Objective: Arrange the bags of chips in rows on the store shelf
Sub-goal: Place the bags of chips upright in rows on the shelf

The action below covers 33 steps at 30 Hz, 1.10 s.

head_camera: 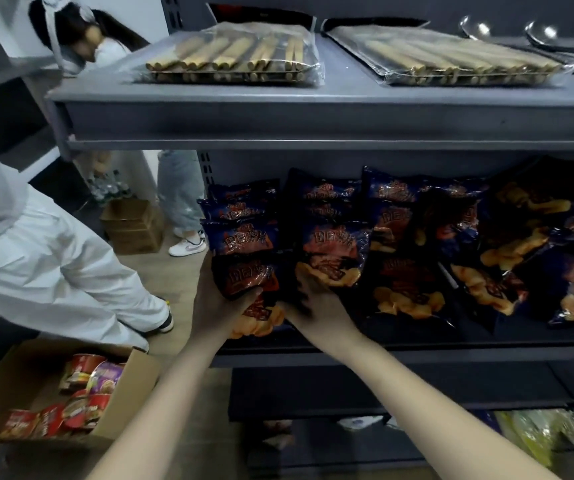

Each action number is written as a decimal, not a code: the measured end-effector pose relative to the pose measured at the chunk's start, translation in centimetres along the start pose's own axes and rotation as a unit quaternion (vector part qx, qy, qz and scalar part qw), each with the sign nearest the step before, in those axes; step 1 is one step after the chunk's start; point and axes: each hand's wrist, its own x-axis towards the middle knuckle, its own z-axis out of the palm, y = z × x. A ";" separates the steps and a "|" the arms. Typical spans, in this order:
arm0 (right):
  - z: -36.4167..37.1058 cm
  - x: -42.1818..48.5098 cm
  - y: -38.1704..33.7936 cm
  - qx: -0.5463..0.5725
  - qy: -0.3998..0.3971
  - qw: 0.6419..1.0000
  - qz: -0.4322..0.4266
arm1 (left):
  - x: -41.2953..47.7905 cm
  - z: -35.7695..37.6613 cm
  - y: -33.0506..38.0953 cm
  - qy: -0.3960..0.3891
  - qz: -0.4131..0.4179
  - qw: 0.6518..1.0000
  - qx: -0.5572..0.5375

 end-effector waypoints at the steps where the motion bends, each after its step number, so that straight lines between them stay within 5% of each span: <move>1: 1.0 0.0 -0.1 -0.009 -0.021 1.000 0.004 | -0.1 0.0 0.0 0.003 -0.003 1.000 0.005; 8: 3.3 -0.5 -0.5 -0.015 0.044 0.999 -0.003 | -0.5 -1.0 0.4 -0.013 -0.017 1.000 0.016; 14: -0.6 -0.5 0.3 0.049 0.290 0.956 0.011 | -1.0 -0.5 2.1 0.078 0.075 0.987 0.116; 19: -4.3 2.5 2.5 0.106 0.231 0.957 0.143 | -0.5 1.0 2.3 0.060 -0.016 0.991 0.122; 29: -4.1 3.5 3.4 0.084 0.209 0.966 0.130 | -0.7 1.3 2.0 0.035 -0.016 0.991 0.128; 33: -5.3 2.8 3.4 0.081 0.248 0.960 0.102 | -0.9 1.1 2.5 0.084 0.031 0.978 0.189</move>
